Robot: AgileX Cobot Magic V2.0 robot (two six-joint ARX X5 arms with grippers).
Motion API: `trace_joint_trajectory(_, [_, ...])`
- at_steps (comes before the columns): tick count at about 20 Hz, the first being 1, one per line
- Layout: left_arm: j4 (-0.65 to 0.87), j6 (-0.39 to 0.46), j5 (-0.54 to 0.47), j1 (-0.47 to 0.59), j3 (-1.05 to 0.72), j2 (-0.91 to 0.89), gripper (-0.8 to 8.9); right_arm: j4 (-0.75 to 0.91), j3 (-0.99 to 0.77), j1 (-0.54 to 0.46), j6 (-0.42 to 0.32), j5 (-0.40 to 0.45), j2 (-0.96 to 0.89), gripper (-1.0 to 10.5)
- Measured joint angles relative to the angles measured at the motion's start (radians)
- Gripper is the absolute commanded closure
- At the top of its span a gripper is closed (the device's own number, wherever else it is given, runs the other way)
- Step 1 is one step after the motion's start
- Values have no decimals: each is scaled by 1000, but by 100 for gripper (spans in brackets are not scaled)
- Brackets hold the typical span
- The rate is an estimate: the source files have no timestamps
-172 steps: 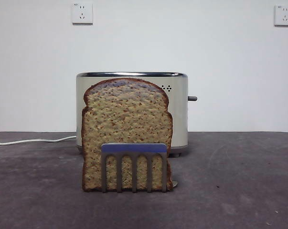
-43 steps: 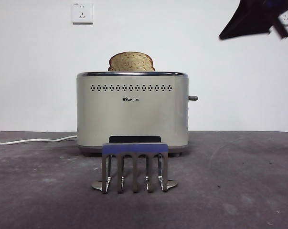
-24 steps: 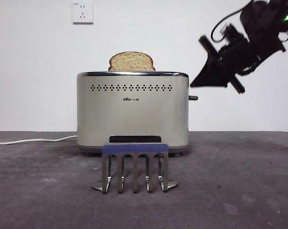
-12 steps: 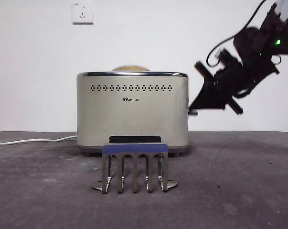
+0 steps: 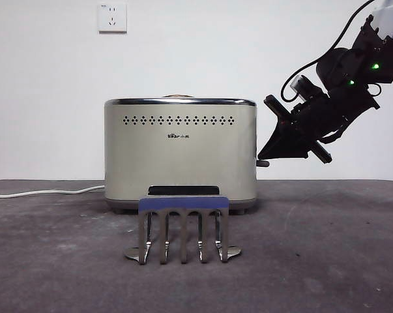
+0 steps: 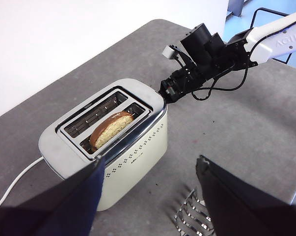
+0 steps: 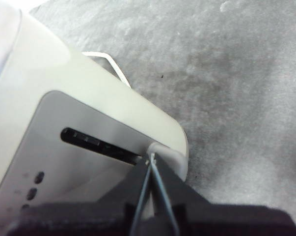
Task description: Pick up a slice of bread from the rack,put the bread on the toaster,press the button
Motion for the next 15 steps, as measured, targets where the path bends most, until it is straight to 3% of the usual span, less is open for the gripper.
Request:
trace_joint_trajectory(10, [-6,0,0,0,0,0,496,-5,0,-2,0,-2,-5,958])
trace_joint_trajectory(15, [-27,0,0,0,0,0,499,-89,-23,-6,-8,6,-107,958])
